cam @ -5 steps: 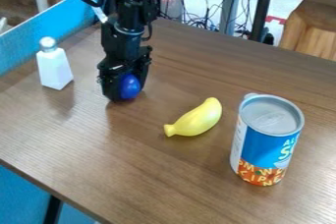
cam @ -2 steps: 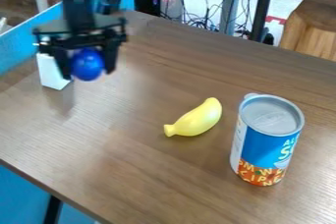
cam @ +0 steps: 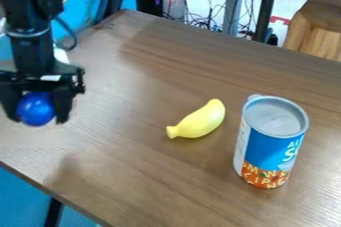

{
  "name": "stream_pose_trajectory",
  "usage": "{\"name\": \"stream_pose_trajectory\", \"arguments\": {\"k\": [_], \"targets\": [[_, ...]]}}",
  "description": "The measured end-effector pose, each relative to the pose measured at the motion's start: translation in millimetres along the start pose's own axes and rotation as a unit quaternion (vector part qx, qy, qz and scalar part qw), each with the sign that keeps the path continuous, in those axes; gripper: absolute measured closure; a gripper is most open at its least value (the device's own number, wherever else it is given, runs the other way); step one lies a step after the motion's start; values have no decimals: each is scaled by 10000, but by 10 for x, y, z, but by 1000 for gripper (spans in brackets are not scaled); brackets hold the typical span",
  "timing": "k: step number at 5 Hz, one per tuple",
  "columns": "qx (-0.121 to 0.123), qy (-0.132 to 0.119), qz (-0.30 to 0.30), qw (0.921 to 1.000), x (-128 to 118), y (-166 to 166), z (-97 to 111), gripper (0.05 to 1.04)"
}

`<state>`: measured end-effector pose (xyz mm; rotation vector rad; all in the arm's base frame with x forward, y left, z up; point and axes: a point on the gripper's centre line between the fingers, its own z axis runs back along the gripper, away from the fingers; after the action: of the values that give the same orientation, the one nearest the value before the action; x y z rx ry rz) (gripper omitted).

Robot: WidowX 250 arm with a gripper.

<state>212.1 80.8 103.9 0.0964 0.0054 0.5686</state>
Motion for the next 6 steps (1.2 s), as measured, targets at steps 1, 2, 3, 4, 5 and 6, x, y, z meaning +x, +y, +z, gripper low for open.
{"name": "stream_pose_trajectory", "arguments": {"k": [1, 2, 3, 4, 5, 6], "targets": [[64, 290, -623, 9976, 35, 89, -349, 234], [196, 277, -1026, 9941, 212, 112, -521, 237], [367, 91, -1121, 9930, 463, 205, -536, 238], [490, 69, -1185, 9917, 543, 247, -550, 238], [530, 150, -1061, 9928, 518, 263, -541, 238], [618, 411, -835, 9937, 349, 299, -529, 198]]}}
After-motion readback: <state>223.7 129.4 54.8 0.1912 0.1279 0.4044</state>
